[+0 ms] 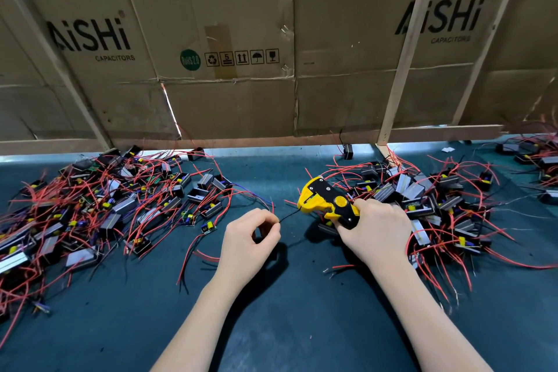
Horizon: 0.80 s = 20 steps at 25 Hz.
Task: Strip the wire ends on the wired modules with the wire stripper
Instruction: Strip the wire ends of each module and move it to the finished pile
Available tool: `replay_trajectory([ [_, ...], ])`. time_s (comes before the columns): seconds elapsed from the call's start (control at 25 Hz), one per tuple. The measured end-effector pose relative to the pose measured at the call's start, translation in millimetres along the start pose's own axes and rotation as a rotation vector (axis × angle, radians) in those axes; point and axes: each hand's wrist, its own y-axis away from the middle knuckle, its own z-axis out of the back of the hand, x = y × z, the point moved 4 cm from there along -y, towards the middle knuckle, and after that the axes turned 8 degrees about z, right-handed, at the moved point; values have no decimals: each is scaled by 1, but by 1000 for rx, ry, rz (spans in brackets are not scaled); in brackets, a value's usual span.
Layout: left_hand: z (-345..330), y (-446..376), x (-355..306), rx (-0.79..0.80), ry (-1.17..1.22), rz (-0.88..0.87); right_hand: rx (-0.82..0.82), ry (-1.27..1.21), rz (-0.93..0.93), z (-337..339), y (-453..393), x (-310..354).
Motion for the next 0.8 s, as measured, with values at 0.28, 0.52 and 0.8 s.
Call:
replay_trajectory([
  [0.28, 1, -1, 5, -17, -10, 2, -176, -23, 67, 6, 6, 5],
  [0.52, 30, -23, 19, -298, 81, 251, -360, -295, 320, 13, 5, 10],
  [0.8, -25, -91, -103, 407, 129, -10, -119, -203, 829, -2, 18, 56],
])
